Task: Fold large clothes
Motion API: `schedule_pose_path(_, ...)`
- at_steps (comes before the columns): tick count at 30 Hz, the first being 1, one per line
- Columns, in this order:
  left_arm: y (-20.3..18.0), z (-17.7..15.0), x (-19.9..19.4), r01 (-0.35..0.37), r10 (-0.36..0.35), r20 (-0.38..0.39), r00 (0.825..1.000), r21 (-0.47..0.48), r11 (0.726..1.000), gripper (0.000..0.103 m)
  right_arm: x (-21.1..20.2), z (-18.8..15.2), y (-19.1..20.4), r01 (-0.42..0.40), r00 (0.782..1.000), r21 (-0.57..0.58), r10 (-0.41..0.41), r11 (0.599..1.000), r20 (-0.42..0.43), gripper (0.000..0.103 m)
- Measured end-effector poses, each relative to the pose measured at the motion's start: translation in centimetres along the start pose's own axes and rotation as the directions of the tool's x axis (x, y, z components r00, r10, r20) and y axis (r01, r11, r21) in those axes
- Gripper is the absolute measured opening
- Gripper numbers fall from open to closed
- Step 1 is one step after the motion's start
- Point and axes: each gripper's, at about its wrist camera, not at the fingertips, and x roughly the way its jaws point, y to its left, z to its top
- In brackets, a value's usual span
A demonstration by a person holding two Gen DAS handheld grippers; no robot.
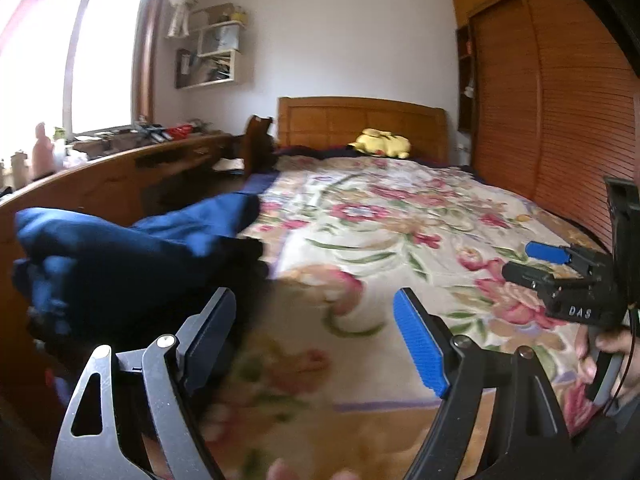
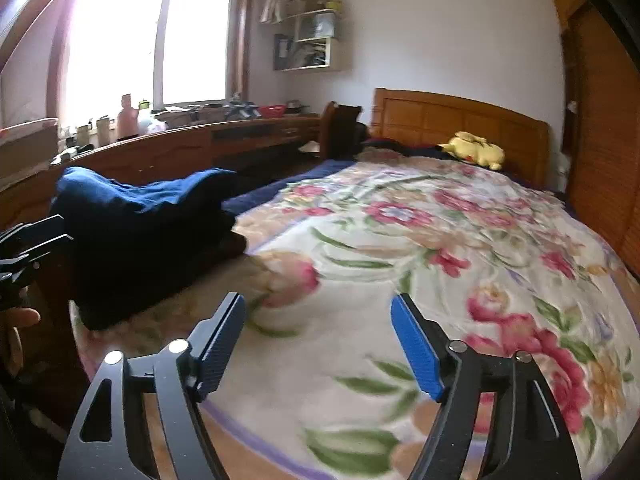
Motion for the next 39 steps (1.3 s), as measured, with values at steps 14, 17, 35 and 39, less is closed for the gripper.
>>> schedule_pose_path(14,-10.6,-2.5,5.6,0.131,-0.130,-0.075,0.989,0.009,0.991,0.082,-3.2,-3.5,-3.5,0.126,0.992,0.078,-0.125,0.989,-0.012,0.078)
schedule_pose_path(17,-12.3,-2.7,6.6,0.141,-0.140,-0.082,0.987,0.012,0.990,0.082,-4.0,-4.2,-4.0,0.161,0.987,0.077,-0.162,0.984,0.003,0.078)
schedule_pose_path(35,-18.9,-1.5,7.8,0.165,-0.161,-0.051,0.986,0.078,0.983,0.082,-6.8,-5.5,-5.6,0.268,0.956,0.177,-0.284,0.947,0.072,0.078)
schedule_pose_path(39,-19.0,-1.5,7.8,0.170,-0.167,-0.048,0.985,0.072,0.983,0.082,-6.5,-5.6,-5.6,0.268,0.956,0.180,-0.284,0.947,0.071,0.078)
